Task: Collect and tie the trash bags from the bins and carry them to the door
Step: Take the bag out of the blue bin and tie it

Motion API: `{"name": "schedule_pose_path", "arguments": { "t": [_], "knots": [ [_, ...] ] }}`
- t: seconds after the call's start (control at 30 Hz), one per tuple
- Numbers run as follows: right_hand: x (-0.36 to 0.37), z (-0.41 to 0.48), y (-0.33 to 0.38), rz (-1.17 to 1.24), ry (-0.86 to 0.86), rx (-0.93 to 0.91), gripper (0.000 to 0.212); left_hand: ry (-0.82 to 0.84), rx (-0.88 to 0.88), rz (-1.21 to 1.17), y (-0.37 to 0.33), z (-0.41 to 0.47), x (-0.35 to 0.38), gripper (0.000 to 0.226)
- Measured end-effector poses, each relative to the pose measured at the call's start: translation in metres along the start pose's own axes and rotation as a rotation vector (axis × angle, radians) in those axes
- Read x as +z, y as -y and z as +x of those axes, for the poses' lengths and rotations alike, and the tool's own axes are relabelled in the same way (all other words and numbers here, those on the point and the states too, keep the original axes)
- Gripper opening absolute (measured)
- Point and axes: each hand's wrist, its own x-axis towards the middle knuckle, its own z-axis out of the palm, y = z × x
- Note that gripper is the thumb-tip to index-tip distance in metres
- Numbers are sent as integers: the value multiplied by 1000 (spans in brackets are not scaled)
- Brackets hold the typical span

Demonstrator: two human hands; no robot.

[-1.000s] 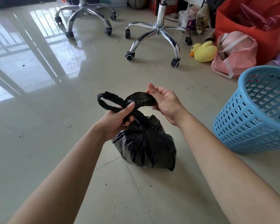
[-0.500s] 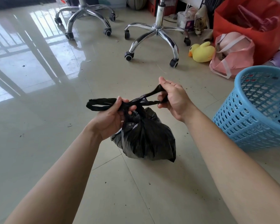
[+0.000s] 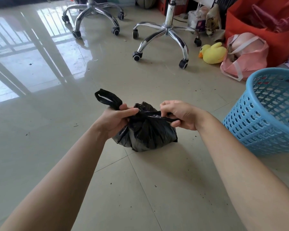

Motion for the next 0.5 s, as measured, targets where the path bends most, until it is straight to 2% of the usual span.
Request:
{"name": "schedule_pose_path", "arguments": {
  "t": [0.07,0.13,0.2,0.27,0.33,0.4,0.43,0.5],
  "knots": [
    [-4,-1,-2,-117,62,17,27,-24,18,38,-1,0,1,50],
    [-6,-2,-2,-187,72,-32,12,-50,39,75,-3,0,0,51],
    [-9,3,-3,-209,-73,-126,24,-43,51,105,-5,-1,-2,51],
    [-9,9,-4,-182,-200,-251,21,-18,59,152,-8,-2,-1,52],
    [-6,13,-6,-247,-121,-311,28,11,69,206,-10,-1,3,52],
    [0,16,-8,-325,40,-274,38,31,82,273,-13,-1,7,52],
    [5,17,-9,-347,91,-253,36,40,88,315,-14,-1,7,50],
    [13,19,-13,-359,69,-259,23,40,101,375,-17,-2,6,47]
  ]
}}
